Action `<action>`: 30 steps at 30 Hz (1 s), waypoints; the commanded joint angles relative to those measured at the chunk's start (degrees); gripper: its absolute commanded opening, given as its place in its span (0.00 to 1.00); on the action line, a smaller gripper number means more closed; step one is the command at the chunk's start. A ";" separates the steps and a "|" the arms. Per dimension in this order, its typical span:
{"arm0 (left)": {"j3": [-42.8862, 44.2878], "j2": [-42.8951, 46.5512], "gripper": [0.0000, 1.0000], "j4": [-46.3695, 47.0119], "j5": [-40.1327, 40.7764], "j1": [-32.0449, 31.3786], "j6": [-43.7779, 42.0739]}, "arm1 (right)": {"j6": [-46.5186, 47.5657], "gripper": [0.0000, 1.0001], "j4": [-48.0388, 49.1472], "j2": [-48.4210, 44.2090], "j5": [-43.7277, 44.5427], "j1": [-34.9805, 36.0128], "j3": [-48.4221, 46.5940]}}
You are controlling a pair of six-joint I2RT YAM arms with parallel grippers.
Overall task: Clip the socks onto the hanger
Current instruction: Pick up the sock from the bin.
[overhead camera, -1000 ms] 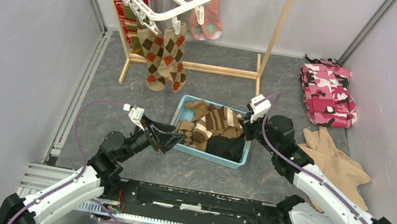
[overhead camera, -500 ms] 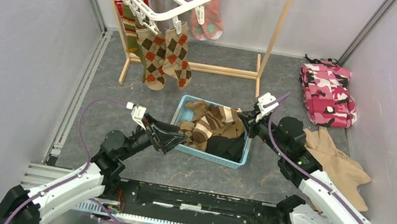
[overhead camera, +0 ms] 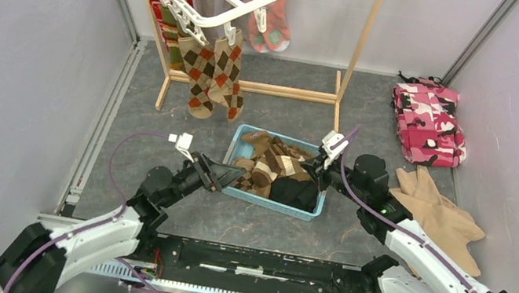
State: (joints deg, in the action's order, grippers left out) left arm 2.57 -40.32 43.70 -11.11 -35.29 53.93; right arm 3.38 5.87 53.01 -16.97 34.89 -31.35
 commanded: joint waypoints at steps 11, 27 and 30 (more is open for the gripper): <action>13.32 -25.26 0.93 7.66 0.69 -0.42 28.04 | 3.13 0.04 5.95 -3.50 -7.64 0.31 -4.14; 13.38 -32.53 0.94 14.22 3.52 -3.74 37.03 | 4.55 0.05 5.28 -2.90 -8.15 0.28 -4.66; 12.40 -27.08 0.94 9.19 7.92 -3.65 35.16 | 4.71 0.06 4.77 -3.99 -4.63 0.35 -4.86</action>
State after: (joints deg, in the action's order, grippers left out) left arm 16.21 -73.17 53.58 -8.38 -38.76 87.96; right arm 7.14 9.50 50.11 -25.69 34.89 -33.19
